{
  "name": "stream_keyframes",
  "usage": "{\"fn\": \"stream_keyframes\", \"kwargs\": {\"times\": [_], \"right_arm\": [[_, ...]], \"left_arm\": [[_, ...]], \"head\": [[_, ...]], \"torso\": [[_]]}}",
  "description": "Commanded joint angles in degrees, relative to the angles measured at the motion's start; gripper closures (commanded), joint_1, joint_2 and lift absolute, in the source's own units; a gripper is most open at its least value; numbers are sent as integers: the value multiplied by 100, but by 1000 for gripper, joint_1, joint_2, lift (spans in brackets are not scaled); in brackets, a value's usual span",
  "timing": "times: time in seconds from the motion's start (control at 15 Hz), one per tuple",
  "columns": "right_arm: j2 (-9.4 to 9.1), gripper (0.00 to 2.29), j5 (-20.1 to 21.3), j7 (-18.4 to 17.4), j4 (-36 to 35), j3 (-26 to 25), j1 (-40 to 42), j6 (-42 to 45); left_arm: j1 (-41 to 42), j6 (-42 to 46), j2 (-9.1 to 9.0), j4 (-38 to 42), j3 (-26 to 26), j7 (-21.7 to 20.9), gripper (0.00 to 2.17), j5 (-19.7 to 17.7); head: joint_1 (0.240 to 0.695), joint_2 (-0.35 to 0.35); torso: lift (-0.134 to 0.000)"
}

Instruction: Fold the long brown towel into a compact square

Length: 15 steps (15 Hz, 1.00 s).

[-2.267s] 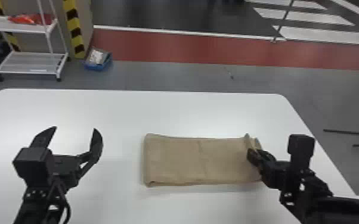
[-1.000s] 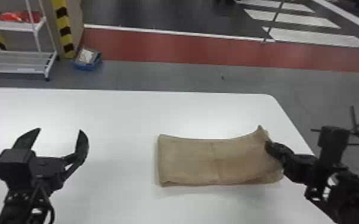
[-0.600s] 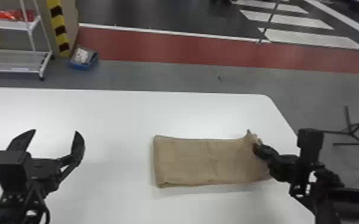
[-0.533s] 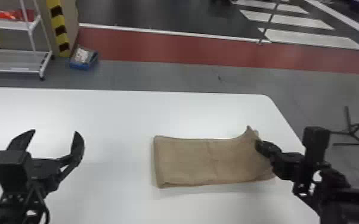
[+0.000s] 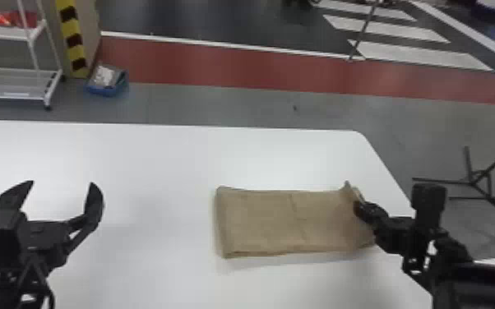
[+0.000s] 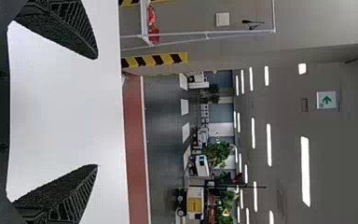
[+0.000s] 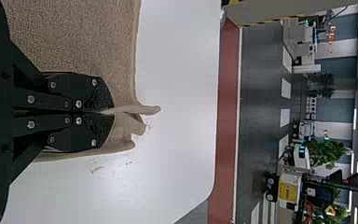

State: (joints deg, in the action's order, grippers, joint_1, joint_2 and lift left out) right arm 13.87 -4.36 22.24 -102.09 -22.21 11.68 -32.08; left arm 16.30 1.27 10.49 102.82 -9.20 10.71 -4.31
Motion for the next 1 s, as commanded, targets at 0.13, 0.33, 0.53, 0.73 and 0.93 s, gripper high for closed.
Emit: {"fn": "stream_keyframes", "kwargs": {"times": [0.13, 0.33, 0.53, 0.73, 0.93], "right_arm": [[-51, 43, 207, -141, 137, 33, 45, 1348], [-165, 39, -30, -211, -136, -90, 458, 2789], [-297, 60, -39, -211, -505, 103, 748, 2754], [-288, 623, 31, -88, -619, 569, 889, 2614], [-279, 1777, 75, 360, -602, 982, 801, 1981]], "left_arm": [[-13, 18, 6, -69, 67, 1, 39, -9], [-13, 88, 6, -69, 129, -8, 39, -44], [-31, 88, -3, -69, 129, -8, 39, -44], [-40, 88, -3, -69, 164, 10, 39, -62], [-40, 105, -3, -43, 208, 54, 39, -79]], "head": [[695, -254], [695, -241], [695, -224], [695, -182], [695, -133]], "torso": [[-115], [-115], [-115], [-115], [-115]]}}
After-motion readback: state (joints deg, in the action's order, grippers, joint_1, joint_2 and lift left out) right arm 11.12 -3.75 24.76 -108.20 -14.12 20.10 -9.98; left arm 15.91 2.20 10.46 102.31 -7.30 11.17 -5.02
